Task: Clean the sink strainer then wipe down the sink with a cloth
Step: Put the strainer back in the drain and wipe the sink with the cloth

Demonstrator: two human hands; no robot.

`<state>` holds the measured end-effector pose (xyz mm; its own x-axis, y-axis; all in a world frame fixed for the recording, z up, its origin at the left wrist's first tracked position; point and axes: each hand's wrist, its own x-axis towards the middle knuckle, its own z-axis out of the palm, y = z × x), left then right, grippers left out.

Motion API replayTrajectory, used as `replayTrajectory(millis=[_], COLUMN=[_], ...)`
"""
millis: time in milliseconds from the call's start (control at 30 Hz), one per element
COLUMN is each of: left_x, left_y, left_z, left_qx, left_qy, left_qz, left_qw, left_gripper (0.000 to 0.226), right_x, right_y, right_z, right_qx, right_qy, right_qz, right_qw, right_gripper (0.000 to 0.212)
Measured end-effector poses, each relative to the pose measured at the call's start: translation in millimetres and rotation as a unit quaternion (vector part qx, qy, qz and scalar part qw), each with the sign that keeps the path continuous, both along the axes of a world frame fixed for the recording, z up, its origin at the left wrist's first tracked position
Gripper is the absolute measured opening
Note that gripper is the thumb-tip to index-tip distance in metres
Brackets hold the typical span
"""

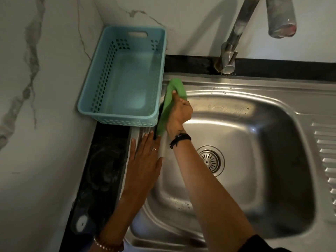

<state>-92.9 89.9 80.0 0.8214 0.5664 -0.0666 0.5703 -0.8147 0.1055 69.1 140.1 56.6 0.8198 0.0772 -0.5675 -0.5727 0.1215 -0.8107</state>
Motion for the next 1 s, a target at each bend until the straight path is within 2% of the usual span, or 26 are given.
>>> replayTrajectory(millis=[167,267,433,500,567,600,700,767,833,867,900,933,967,1000], left_x=[4,14,21,17,14,14,21,29,39,45,51,58,66,75], left_y=[-2,-6,-13,-13,-12,-11,-13,-14,-15,-17,-18,-19,-20,-20], left_z=[0,-5,-11,-12,-11,-11,-10,-7,-2,2,5,8,11,13], left_qx=[-0.058,-0.056,-0.065,-0.079,-0.100,-0.114,-0.171,-0.193,-0.215,-0.230,-0.249,-0.266,-0.274,-0.270], left_qy=[-0.014,0.000,0.004,-0.009,-0.026,-0.034,-0.077,-0.119,-0.171,-0.191,-0.206,-0.215,-0.215,-0.210], left_qz=[-0.014,-0.039,-0.054,-0.046,-0.037,-0.032,-0.022,-0.022,-0.011,-0.004,-0.002,-0.004,-0.011,-0.018], left_qw=[0.998,0.998,0.996,0.996,0.994,0.992,0.982,0.974,0.962,0.954,0.946,0.940,0.937,0.939], left_gripper=[0.059,0.061,0.059,0.059,0.059,0.059,0.055,0.053,0.051,0.050,0.048,0.047,0.045,0.045], right_x=[39,69,105,113,110,104,80,61,45,37,34,32,31,30], right_y=[-27,-52,-92,-105,-117,-126,-162,-180,-203,-206,-203,-196,-189,-181], right_z=[6,10,10,17,20,17,-1,-14,-20,-24,-25,-27,-29,-32], right_qx=[-0.011,-0.048,-0.099,-0.054,0.092,0.149,0.161,0.166,0.184,0.198,0.226,0.293,0.338,0.361], right_qy=[0.001,-0.015,-0.031,-0.013,0.031,0.035,-0.019,-0.035,-0.090,-0.104,-0.081,0.007,0.092,0.132], right_qz=[-0.047,-0.085,-0.143,-0.155,-0.134,-0.095,0.094,0.140,0.099,0.063,0.022,-0.012,-0.031,-0.033], right_qw=[0.999,0.995,0.984,0.986,0.986,0.984,0.982,0.975,0.974,0.973,0.971,0.956,0.936,0.923], right_gripper=[0.024,0.020,0.030,0.025,0.019,0.026,0.045,0.052,0.047,0.036,0.022,0.026,0.045,0.061])
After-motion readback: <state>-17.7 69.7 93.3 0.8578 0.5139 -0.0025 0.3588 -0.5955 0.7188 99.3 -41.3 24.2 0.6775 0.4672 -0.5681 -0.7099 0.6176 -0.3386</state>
